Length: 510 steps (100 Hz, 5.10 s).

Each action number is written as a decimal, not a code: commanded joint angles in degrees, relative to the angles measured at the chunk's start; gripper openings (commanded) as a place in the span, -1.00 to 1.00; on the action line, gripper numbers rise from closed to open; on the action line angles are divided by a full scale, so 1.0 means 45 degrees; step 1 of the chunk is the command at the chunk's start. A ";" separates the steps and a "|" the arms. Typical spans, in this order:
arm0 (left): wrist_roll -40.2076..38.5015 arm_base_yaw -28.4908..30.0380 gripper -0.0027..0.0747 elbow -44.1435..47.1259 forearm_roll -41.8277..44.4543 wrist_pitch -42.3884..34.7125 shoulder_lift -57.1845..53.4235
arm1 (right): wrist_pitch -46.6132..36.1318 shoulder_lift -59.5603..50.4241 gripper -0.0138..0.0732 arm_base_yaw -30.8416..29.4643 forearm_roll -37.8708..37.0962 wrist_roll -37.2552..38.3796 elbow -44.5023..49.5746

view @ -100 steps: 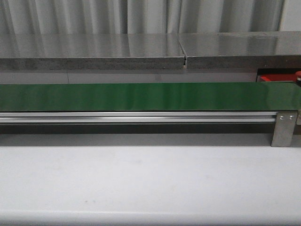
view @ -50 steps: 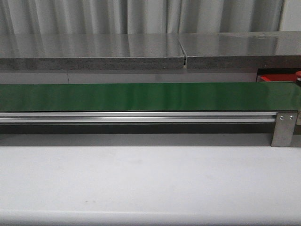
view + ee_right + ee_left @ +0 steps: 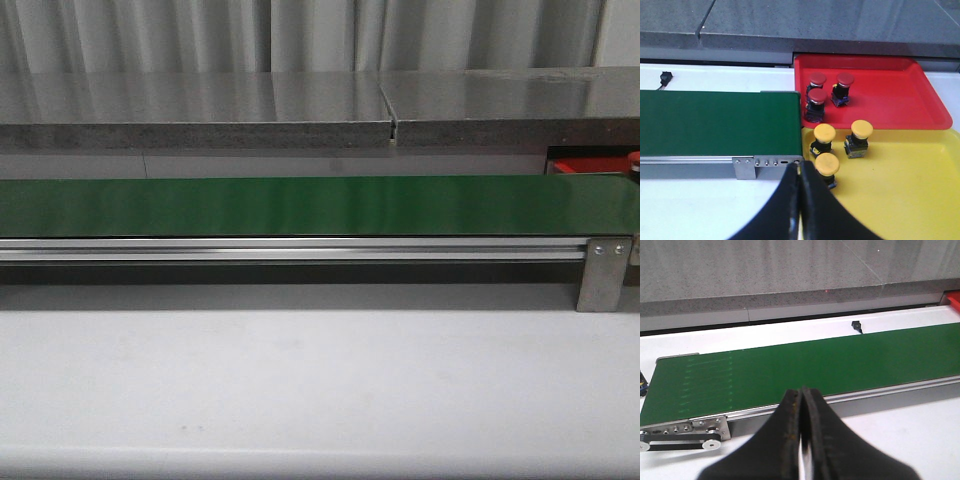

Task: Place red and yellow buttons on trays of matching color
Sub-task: 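Move the left gripper down toward the remaining yellow button beside the belt, then grasp the yellow button with the left gripper and set it on the belt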

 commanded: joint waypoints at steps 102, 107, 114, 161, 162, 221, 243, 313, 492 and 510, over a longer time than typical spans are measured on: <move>-0.0948 0.0027 -0.98 -0.0369 -0.0079 -0.2657 0.0789 | -0.1616 -0.1789 -0.95 0.0007 0.0340 -0.0402 0.0789; -0.1023 0.0197 -0.98 -0.0418 -0.0075 -0.2977 0.1135 | -0.1616 -0.1789 -0.95 0.0007 0.0340 -0.0402 0.0789; -0.1042 0.0496 -0.98 -0.0666 -0.0022 -0.3006 0.1789 | -0.1616 -0.1789 -0.95 0.0007 0.0340 -0.0402 0.0789; -0.1042 0.3581 -0.34 -0.4052 0.0325 -0.1864 0.7201 | -0.1616 -0.1789 -0.95 0.0007 0.0340 -0.0402 0.0789; -0.1042 0.3605 -0.30 -0.4101 0.0325 -0.1863 0.7342 | -0.1616 -0.1789 -0.95 0.0007 0.0340 -0.0402 0.0789; -0.2799 0.6263 0.29 -1.0701 0.0211 0.2550 1.4322 | -0.1616 -0.1789 -0.95 0.0007 0.0340 -0.0402 0.0789; -0.3904 0.6263 0.29 -1.3992 0.1217 0.4334 1.7134 | -0.1616 -0.1789 -0.95 0.0007 0.0340 -0.0402 0.0789; -0.4738 0.6238 0.29 -1.7444 0.0076 0.4221 2.1292 | -0.1616 -0.1789 -0.95 0.0007 0.0340 -0.0402 0.0789; -0.3401 0.6238 -0.53 -1.5443 0.1072 0.2689 1.8838 | -0.1616 -0.1789 -0.95 0.0007 0.0340 -0.0402 0.0789; -0.2945 0.6238 -0.53 -1.3179 0.0935 0.1977 1.6947 | -0.1616 -0.1789 -0.95 0.0007 0.0340 -0.0402 0.0789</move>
